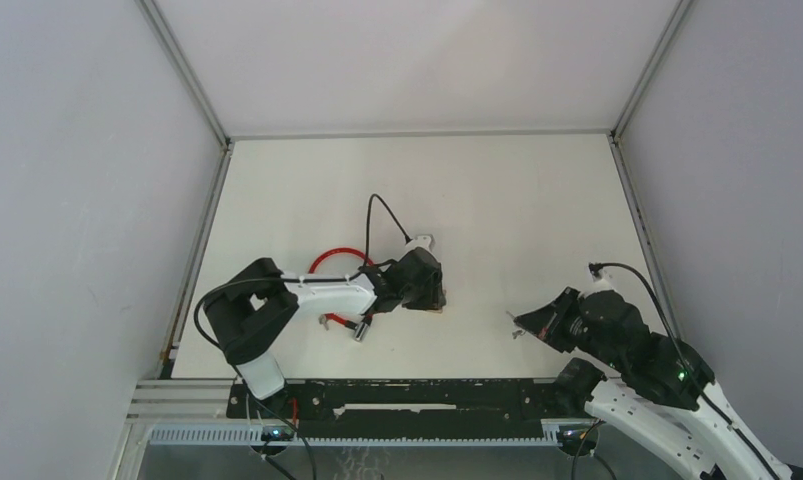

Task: Unlock with the key

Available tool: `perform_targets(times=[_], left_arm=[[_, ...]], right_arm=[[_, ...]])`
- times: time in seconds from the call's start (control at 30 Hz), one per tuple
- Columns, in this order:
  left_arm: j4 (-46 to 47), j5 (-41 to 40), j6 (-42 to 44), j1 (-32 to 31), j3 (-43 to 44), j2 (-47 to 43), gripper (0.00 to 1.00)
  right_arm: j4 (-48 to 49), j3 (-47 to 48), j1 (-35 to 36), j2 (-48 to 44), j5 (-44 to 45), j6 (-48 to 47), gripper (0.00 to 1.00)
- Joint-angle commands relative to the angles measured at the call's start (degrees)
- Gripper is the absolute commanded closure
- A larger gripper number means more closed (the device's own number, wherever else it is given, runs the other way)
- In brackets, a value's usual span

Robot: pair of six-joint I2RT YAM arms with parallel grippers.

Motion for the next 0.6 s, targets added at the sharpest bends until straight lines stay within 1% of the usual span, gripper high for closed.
perform_targets(times=[0.0, 0.13, 0.2, 0.23, 0.27, 0.37, 0.43, 0.53, 0.57], left_arm=[[-11.82, 5.12, -4.54, -2.48, -1.23, 4.29, 0.49], [-12.06, 5.33, -0.73, -2.53, -0.7, 3.18, 0.32], [-12.15, 5.85, 1.91, -2.53, -0.33, 2.21, 0.25], [-12.41, 6.05, 3.26, -2.53, -0.07, 1.58, 0.18], [-12.67, 6.37, 4.82, -2.53, 0.17, 0.84, 0.16], [-14.59, 6.48, 13.27, -2.54, 1.69, -2.56, 0.14], [-15.78, 4.98, 20.06, -2.53, 2.14, -6.29, 0.13], [-15.11, 3.23, 32.38, -2.53, 0.54, -14.65, 0.11], [-14.67, 4.29, 37.08, -2.53, -0.19, -17.27, 0.1]], right_arm=[[-1.83, 0.18, -0.38, -1.28, 0.99, 1.58, 1.0], [-2.83, 0.18, -0.28, -1.51, 0.71, 1.59, 1.0], [-3.03, 0.18, -0.31, -1.63, 0.71, 1.58, 1.0], [-3.04, 0.18, -0.28, -1.72, 0.78, 1.59, 1.0], [-3.09, 0.18, -0.29, -1.78, 0.86, 1.57, 1.0], [-3.12, 0.17, -0.35, -1.73, 1.06, 1.39, 1.0], [-3.06, 0.17, -0.31, -1.67, 1.12, 1.28, 1.0], [-3.04, 0.17, -0.29, -1.65, 1.02, 0.76, 1.0], [-2.97, 0.18, -0.28, -1.65, 0.98, 0.56, 1.0]])
